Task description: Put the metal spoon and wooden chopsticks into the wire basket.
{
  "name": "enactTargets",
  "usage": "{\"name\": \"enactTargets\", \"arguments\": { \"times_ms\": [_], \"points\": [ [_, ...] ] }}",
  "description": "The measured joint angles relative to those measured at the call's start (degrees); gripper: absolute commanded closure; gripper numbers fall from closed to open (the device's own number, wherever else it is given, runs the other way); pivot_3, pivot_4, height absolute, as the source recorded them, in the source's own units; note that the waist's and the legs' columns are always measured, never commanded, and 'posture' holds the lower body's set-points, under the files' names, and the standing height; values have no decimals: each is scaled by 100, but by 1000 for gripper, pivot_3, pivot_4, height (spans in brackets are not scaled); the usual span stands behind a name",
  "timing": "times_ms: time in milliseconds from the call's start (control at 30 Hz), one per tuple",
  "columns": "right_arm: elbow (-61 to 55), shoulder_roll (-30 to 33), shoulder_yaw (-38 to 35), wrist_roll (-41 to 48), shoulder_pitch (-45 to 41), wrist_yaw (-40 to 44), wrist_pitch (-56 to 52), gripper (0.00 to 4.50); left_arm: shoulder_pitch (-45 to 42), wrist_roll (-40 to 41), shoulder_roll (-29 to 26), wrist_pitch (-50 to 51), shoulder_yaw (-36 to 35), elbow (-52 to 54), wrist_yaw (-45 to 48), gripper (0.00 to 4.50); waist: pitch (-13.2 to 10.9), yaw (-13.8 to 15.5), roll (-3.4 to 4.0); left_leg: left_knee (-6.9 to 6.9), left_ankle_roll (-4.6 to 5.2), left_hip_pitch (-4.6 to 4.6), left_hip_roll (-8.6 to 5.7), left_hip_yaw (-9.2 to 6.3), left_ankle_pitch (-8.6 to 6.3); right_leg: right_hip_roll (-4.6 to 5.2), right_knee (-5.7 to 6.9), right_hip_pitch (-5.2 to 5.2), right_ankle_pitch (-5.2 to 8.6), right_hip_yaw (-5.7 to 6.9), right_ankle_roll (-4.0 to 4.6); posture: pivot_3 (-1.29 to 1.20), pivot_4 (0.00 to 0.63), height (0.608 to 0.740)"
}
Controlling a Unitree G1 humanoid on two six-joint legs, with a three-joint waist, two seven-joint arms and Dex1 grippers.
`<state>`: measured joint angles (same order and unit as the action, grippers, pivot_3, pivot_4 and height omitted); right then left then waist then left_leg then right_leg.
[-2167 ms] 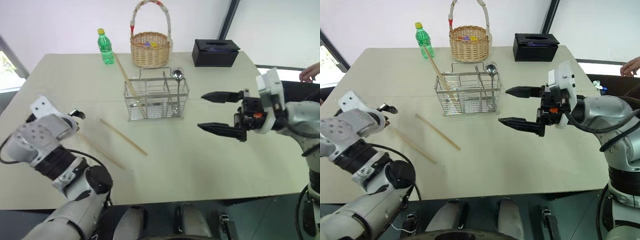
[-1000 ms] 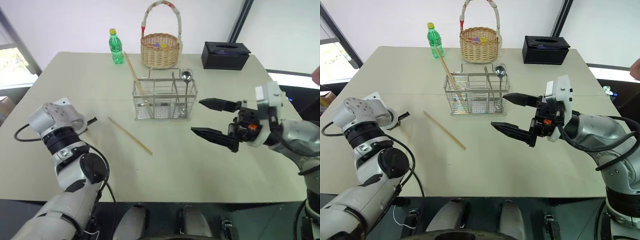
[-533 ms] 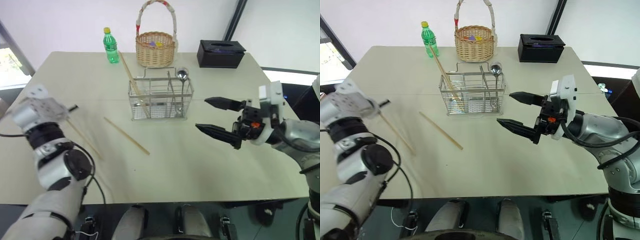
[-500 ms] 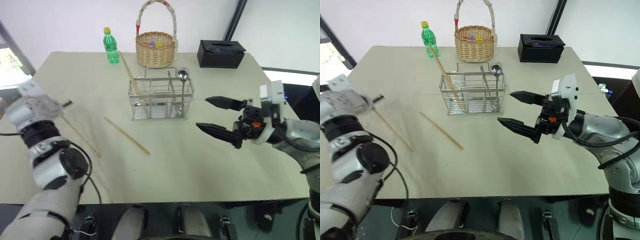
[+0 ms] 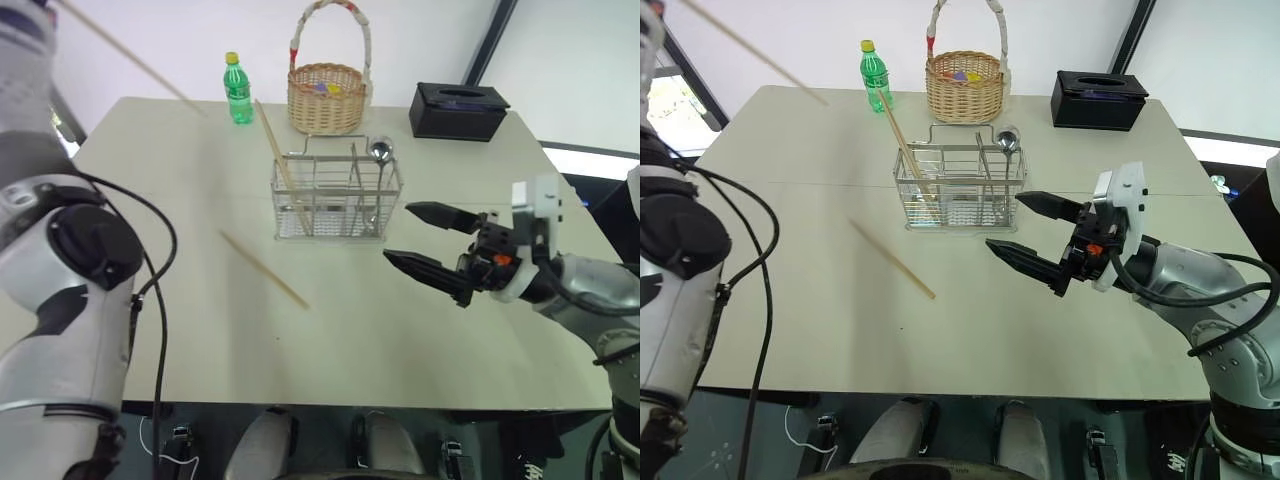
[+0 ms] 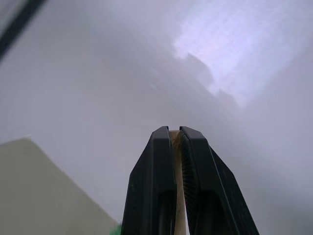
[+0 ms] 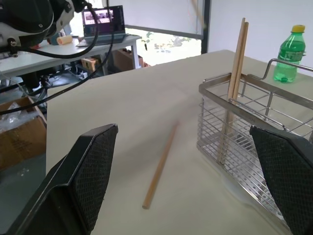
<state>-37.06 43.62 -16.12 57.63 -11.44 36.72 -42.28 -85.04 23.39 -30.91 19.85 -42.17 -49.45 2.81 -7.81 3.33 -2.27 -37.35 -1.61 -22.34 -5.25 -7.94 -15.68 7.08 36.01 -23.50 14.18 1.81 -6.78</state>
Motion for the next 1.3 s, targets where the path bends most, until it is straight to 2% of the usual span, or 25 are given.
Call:
{"name": "enactTargets", "arguments": {
  "times_ms": [267, 500, 767, 900, 1000, 1033, 1067, 1200, 1233, 1300],
  "points": [
    [-264, -169, -106, 3, 444, -442, 100, 0, 4, 139, 854, 202, 1236, 479, 1131, 4439, -5, -167, 7, 3, 2, 2, 3, 4, 0, -6, 0, -2, 0, -5, 0, 0, 150, 661],
    [-379, -194, -218, -28, 609, -714, 184, 0, 434, -50, 1206, 178, 2133, 802, 1626, 4439, -9, -265, 22, 7, 2, 9, 8, 2, 1, -12, 2, 2, 0, -6, 0, 0, 150, 661],
    [-399, -189, -288, -73, 703, -767, 328, 0, 947, -185, 1308, 201, 2627, 1278, 1819, 4439, -10, -256, 24, 6, 3, 6, 8, 1, 1, -13, 0, 3, 0, -6, 1, 0, 150, 661],
    [-385, -189, -300, -128, 705, -767, 387, 0, 1428, -202, 1433, 363, 2840, 1886, 1807, 4439, -10, -247, 24, 4, 3, 9, 7, -1, 1, -12, -1, 8, 0, -6, 1, 0, 150, 661],
    [-372, -190, -297, -148, 683, -769, 392, 0, 1877, -191, 1595, 610, 2992, 2178, 1767, 3334, -10, -252, 25, 2, 4, 8, 7, -3, 1, -13, 0, 7, 0, -6, 1, 0, 150, 661],
    [-361, -190, -294, -167, 670, -772, 392, 0, 1991, -173, 1637, 683, 3001, 2276, 1732, 2820, -10, -254, 25, 2, 4, 8, 7, -3, 1, -13, 1, 7, 0, -6, 1, 0, 150, 661],
    [-346, -190, -293, -174, 659, -774, 392, 0, 2069, -151, 1665, 745, 3003, 2355, 1707, 2533, -10, -260, 25, 3, 4, 8, 8, -3, 1, -14, 0, 6, 0, -6, 1, 0, 150, 661],
    [-212, -189, -289, -231, 570, -757, 392, 0, 2240, -28, 1719, 1096, 2983, 2795, 1561, 371, -12, -257, 27, 3, 4, 7, 9, -3, 1, -15, 0, 6, 0, -7, 2, 0, 150, 661],
    [-178, -189, -289, -241, 547, -749, 392, 0, 2240, -7, 1707, 1149, 2970, 2901, 1545, 37, -12, -256, 27, 3, 4, 7, 8, -3, 1, -15, -1, 7, 0, -7, 2, 0, 150, 661],
    [-122, -189, -284, -265, 519, -715, 392, 0, 2237, 96, 1589, 1353, 2930, 3150, 1474, 37, -12, -258, 27, 3, 4, 8, 8, -3, 1, -15, 0, 6, 0, -7, 2, 0, 150, 661]
  ]
}}
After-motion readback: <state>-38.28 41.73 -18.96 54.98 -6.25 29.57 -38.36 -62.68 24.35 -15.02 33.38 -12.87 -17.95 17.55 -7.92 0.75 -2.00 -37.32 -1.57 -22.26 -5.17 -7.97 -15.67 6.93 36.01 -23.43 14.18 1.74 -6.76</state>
